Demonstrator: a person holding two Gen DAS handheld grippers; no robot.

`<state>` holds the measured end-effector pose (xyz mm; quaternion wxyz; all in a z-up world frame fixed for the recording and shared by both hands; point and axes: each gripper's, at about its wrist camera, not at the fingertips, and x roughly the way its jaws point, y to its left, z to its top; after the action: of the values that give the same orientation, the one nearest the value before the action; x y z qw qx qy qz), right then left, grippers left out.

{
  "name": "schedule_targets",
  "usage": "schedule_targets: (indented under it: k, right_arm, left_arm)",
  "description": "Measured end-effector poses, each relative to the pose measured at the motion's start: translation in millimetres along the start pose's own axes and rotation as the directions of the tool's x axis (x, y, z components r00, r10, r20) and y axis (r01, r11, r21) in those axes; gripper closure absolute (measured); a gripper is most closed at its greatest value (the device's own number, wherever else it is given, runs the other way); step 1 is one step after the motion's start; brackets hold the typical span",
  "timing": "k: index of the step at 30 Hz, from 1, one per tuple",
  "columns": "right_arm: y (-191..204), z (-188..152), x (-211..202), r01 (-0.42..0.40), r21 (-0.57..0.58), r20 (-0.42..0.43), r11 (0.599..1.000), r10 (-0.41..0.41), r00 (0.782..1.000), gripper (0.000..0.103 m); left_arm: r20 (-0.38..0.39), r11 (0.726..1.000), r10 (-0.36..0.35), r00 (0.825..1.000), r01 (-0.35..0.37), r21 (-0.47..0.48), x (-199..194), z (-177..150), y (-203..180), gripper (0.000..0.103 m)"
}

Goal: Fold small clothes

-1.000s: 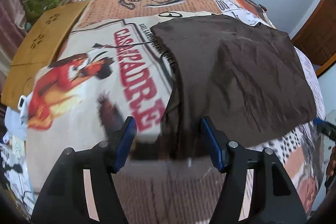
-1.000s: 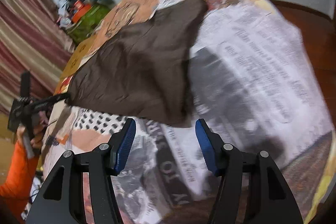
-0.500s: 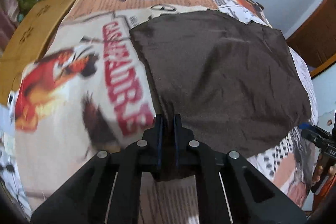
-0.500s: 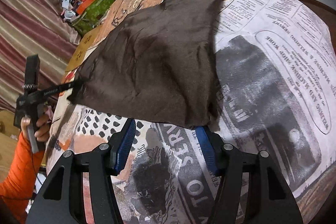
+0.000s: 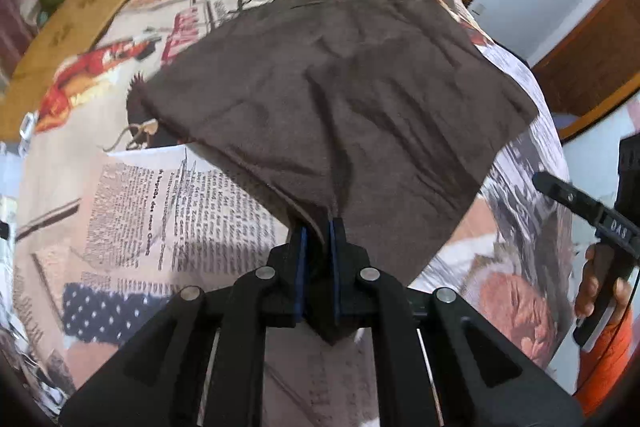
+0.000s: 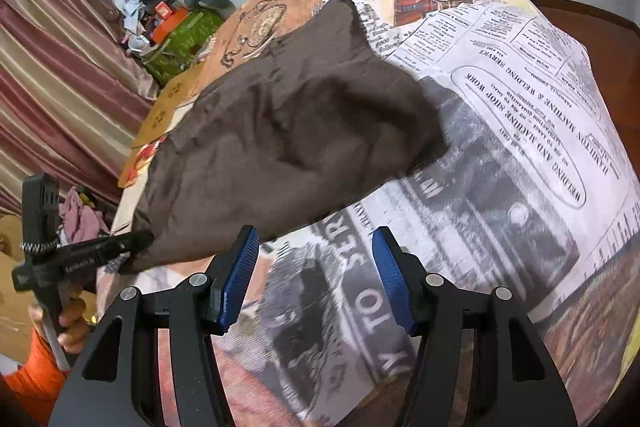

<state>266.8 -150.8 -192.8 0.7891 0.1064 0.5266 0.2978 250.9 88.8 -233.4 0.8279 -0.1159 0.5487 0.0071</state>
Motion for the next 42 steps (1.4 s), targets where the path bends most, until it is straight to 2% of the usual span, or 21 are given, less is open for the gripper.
schedule_targets:
  k: [2,4,7,9,11,12,15,19,22,25,26,28,30,31,33,34,38,40,42]
  right_arm:
    - [-1,1,2,0.004,-0.004,-0.005,1.0,-0.004,1.0,0.047]
    - [-5,1,2,0.017,-0.002,-0.003,1.0,-0.017,1.0,0.047]
    - [-14,7,3,0.033,0.02,0.007,0.999,-0.033,0.999,0.047]
    - [-18,11,5,0.042,0.033,0.011,0.999,-0.043,0.999,0.047]
    - [-20,15,8,0.057,0.038,0.014,0.998,-0.057,0.998,0.047]
    - [-20,16,9,0.061,0.039,0.015,0.997,-0.062,0.998,0.047]
    - [-21,24,16,0.069,0.044,0.019,0.997,-0.07,0.997,0.047]
    - [-22,34,26,0.096,0.036,0.014,0.995,-0.096,0.995,0.047]
    - [-24,39,34,0.106,0.032,0.001,0.994,-0.106,0.994,0.047]
    - [-23,46,38,0.113,0.007,0.004,0.994,-0.113,0.994,0.047]
    - [-21,49,39,0.115,-0.006,0.008,0.993,-0.115,0.993,0.047]
    - [-20,54,41,0.116,-0.022,0.014,0.993,-0.116,0.993,0.047]
    - [-18,60,44,0.118,-0.039,0.023,0.992,-0.117,0.993,0.047]
    - [-16,64,46,0.118,-0.052,0.034,0.992,-0.117,0.993,0.047]
    - [-12,71,50,0.134,-0.072,0.05,0.988,-0.131,0.99,0.047]
    - [-8,78,52,0.148,-0.092,0.058,0.985,-0.143,0.988,0.046]
    - [-3,99,55,0.18,-0.105,0.082,0.978,-0.172,0.982,0.046]
    - [-3,104,51,0.168,-0.077,0.079,0.983,-0.162,0.984,0.046]
    - [1,103,44,0.148,-0.069,0.079,0.987,-0.143,0.987,0.046]
  left_arm:
    - [0.018,1.0,0.003,1.0,-0.003,0.02,-11,-2,0,0.087]
    - [0.046,1.0,0.004,0.999,-0.005,0.014,-25,2,11,0.086]
    - [0.112,0.998,0.06,0.992,-0.061,0.0,-44,21,37,0.079]
    - [0.158,0.994,0.105,0.982,-0.106,-0.007,-51,43,56,0.06]
    - [0.189,0.99,0.137,0.972,-0.139,0.0,-48,67,70,0.051]
    - [0.201,0.987,0.157,0.967,-0.162,0.01,-43,80,76,0.051]
    - [0.186,0.98,0.164,0.969,-0.182,0.083,-16,117,82,0.043]
    - [0.128,0.984,0.058,0.99,-0.078,0.157,31,155,79,0.033]
    - [0.09,0.978,0.048,0.995,-0.065,0.198,63,172,76,0.033]
    - [0.0,0.977,-0.02,1.0,0.02,0.211,92,181,80,0.033]
    - [-0.016,0.977,-0.052,0.999,0.054,0.205,96,181,82,0.034]
    - [-0.016,0.975,-0.1,0.995,0.101,0.196,97,178,83,0.044]
    - [0.003,0.973,-0.118,0.993,0.115,0.2,91,172,84,0.069]
    - [0.005,0.972,-0.125,0.992,0.122,0.2,87,169,84,0.074]
    - [-0.001,0.976,-0.111,0.994,0.109,0.19,80,163,85,0.095]
    - [-0.007,0.978,-0.102,0.995,0.101,0.185,78,160,85,0.099]
    - [-0.044,0.992,-0.051,0.998,0.055,0.117,67,136,97,0.1]
    - [-0.053,0.996,-0.028,0.998,0.032,0.088,61,122,102,0.1]
    - [-0.077,0.998,-0.036,0.996,0.04,0.046,56,105,105,0.1]
